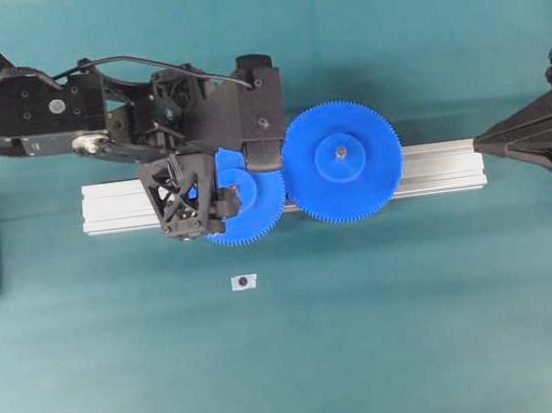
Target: Insert the small gear onto the shaft.
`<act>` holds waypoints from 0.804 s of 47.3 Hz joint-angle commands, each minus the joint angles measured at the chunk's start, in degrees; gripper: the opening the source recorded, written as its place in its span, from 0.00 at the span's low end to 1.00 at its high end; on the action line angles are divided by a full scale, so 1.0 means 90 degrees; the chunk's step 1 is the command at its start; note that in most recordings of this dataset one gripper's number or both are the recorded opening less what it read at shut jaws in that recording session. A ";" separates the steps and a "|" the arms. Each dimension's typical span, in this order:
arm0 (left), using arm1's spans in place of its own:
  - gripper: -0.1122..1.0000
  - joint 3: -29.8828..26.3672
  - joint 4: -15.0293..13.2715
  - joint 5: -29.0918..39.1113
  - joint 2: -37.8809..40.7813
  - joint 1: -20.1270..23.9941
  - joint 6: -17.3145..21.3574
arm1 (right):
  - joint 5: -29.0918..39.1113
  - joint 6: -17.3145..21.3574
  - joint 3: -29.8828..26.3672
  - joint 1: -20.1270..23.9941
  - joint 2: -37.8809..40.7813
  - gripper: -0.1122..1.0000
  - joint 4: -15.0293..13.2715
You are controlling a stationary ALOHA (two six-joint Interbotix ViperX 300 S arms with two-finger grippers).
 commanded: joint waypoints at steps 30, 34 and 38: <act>0.90 -0.0029 0.0010 -0.0029 -0.0156 -0.0049 0.0000 | -0.0029 0.0059 -0.0059 -0.0010 0.0039 0.14 0.0000; 0.90 0.0000 0.0010 -0.0020 -0.0156 -0.0059 0.0000 | -0.0029 0.0059 -0.0059 -0.0010 0.0039 0.14 0.0000; 0.90 0.0020 0.0010 -0.0029 -0.0156 -0.0068 -0.0010 | -0.0029 0.0059 -0.0059 -0.0010 0.0039 0.14 0.0000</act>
